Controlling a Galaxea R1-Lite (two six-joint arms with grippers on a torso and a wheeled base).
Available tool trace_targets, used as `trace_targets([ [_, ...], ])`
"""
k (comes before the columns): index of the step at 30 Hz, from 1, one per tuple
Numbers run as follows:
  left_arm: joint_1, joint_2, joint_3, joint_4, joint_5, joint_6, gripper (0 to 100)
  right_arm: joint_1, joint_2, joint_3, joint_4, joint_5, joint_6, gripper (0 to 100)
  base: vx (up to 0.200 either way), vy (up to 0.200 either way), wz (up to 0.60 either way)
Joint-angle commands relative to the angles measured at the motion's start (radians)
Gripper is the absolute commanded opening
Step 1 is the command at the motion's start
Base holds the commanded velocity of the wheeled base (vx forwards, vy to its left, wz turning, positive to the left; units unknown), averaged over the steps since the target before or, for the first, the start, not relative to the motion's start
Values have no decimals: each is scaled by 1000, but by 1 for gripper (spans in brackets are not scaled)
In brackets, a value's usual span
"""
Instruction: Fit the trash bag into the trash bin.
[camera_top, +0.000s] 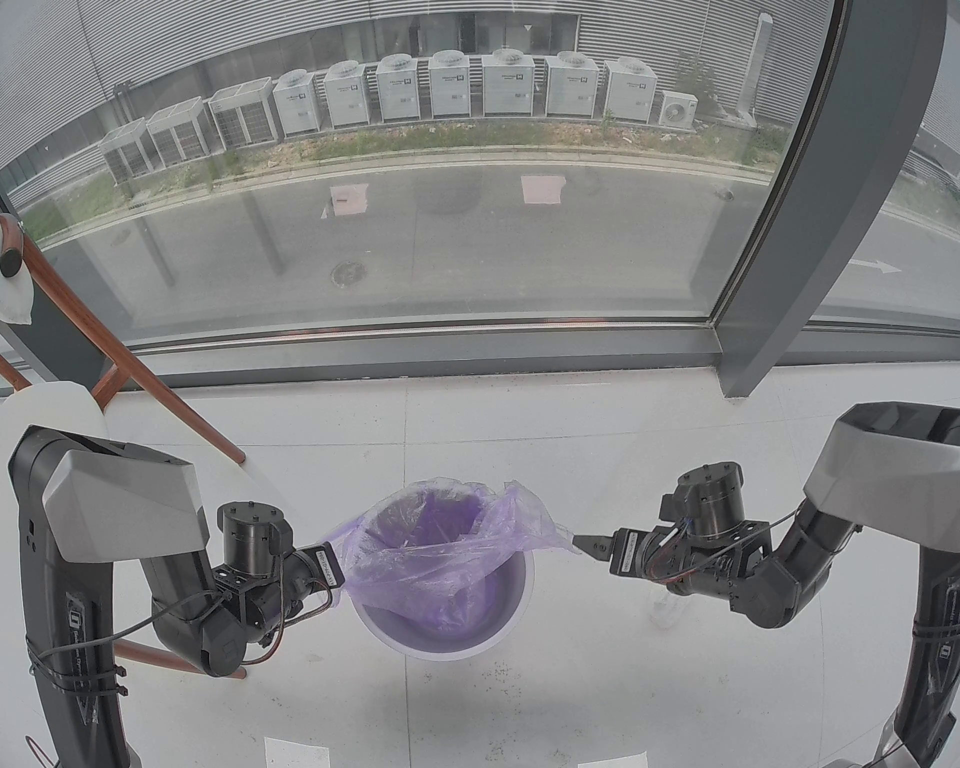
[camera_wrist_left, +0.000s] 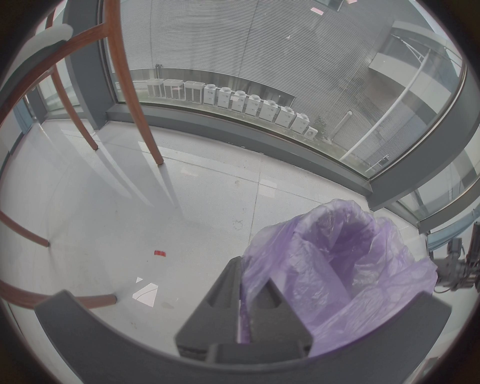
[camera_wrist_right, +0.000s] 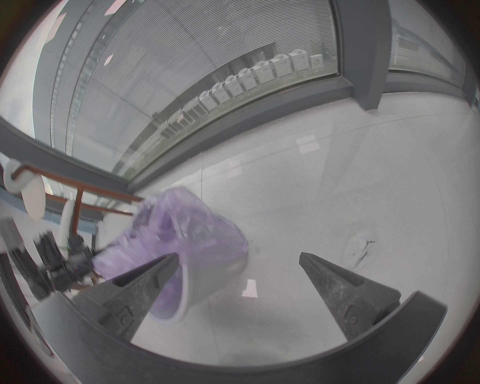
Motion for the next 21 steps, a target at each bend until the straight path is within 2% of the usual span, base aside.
trace_targets([
  [1, 2, 13, 56, -35, 3, -34, 100, 10, -110, 4, 15, 8, 63, 100, 0, 0, 0],
  [2, -3, 15, 67, -78, 6, -86, 100, 49, -124, 4, 45, 8, 103, 100, 0, 0, 0],
  [4, -3, 15, 74, -95, 8, -114, 100, 70, -125, 3, 62, 8, 124, 100, 0, 0, 0],
  [5, -6, 15, 94, -118, 6, -155, 100, 107, -122, -3, 88, 3, 169, 100, 0, 0, 0],
  [7, -4, 13, 129, -122, -1, -193, 100, 141, -117, -11, 94, 4, 204, 100, 0, 0, 0],
  [12, 2, 15, 200, -151, -3, -336, 100, 187, -45, -85, 97, -3, 233, 100, 0, 0, 0],
  [16, 11, 32, 271, -230, -3, -362, 100, 208, -10, -149, 151, -5, 241, 100, 0, 0, 0],
  [21, 3, 21, 353, -268, -1, -362, 100, 225, 8, -266, 275, -6, 317, 100, 0, 0, 0],
])
